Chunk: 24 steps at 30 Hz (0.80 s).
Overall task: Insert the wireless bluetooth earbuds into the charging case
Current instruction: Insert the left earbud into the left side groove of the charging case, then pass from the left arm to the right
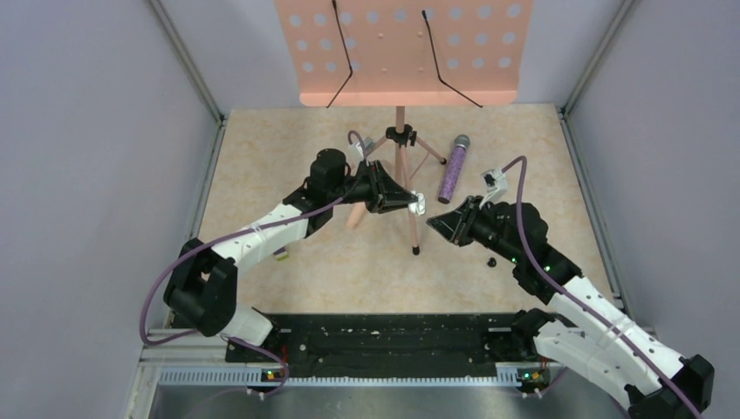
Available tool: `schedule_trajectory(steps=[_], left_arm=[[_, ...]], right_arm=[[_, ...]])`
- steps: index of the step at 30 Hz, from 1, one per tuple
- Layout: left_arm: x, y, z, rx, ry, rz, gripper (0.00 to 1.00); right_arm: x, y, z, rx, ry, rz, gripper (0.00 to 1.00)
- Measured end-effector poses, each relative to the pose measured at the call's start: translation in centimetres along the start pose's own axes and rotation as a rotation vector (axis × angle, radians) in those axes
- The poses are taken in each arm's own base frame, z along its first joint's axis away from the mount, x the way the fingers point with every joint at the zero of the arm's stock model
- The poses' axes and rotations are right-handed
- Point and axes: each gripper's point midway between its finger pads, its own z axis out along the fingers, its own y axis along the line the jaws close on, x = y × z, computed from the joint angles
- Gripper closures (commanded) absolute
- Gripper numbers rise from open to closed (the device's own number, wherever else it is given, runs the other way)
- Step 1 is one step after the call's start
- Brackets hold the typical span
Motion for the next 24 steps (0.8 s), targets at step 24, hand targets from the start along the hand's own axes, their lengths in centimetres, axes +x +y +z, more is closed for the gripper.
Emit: schedule_trajectory(steps=[24], left_arm=[[3.8, -3.1, -1.2, 0.157, 0.220, 0.096, 1.00]], right_arm=[[0.5, -2.1, 1.5, -0.027, 0.051, 0.125, 0.72]])
